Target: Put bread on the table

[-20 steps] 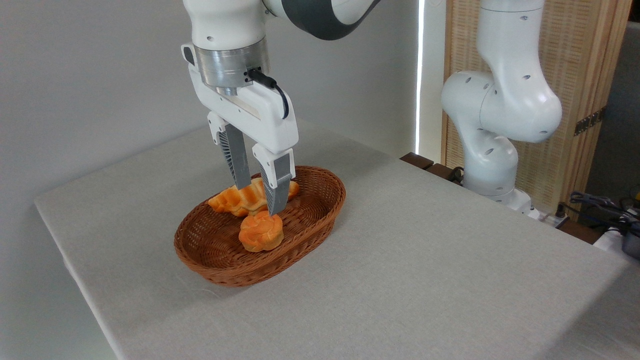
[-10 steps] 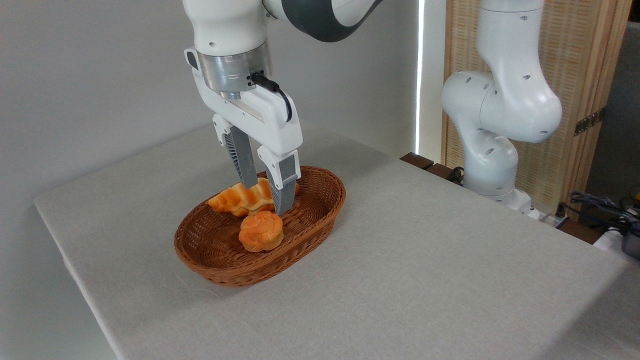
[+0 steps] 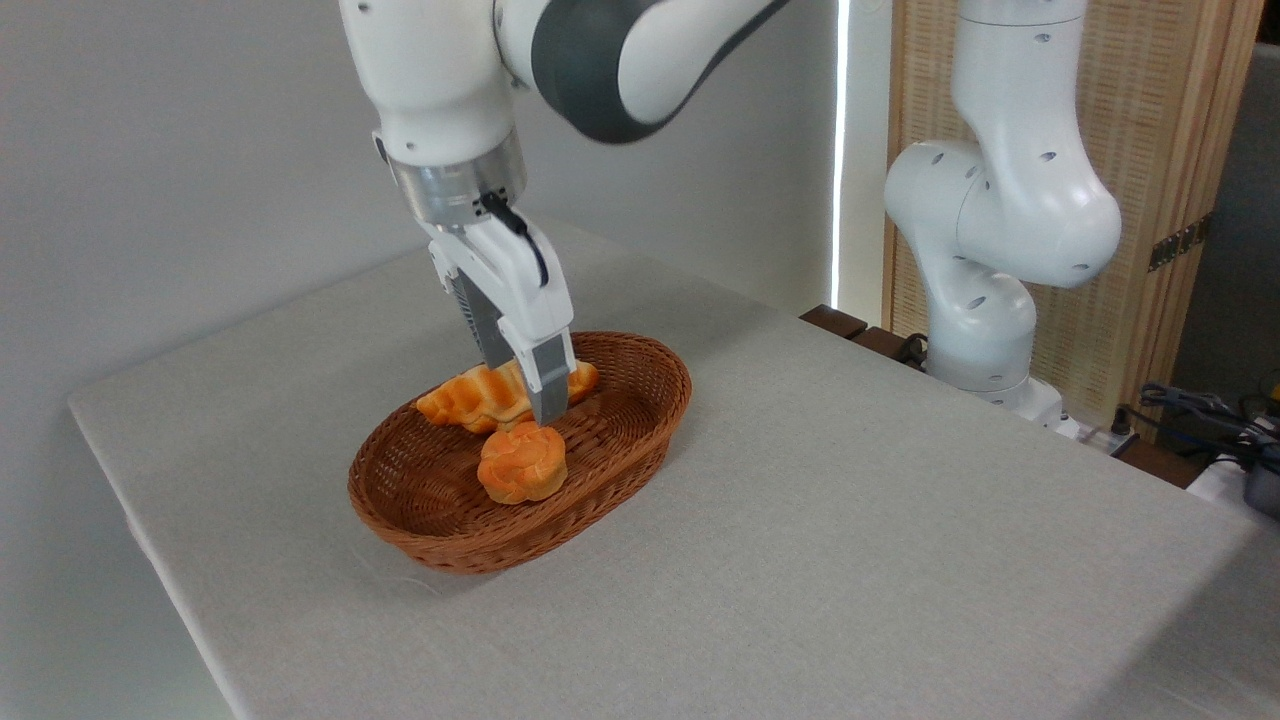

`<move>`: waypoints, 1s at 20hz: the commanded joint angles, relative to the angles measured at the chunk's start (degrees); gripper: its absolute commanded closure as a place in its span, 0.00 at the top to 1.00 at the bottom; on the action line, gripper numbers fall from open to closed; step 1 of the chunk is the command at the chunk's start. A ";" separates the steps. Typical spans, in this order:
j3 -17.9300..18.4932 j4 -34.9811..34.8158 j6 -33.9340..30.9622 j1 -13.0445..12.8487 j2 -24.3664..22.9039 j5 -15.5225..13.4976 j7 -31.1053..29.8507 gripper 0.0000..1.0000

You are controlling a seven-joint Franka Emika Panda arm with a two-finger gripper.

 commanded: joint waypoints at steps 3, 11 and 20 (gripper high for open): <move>0.35 -4.47 2.27 -3.99 -0.44 -3.25 2.10 1.00; 0.26 -4.56 2.27 -4.87 1.23 -8.53 2.54 1.00; -1.41 -4.39 2.89 -6.10 3.52 -5.47 3.33 0.97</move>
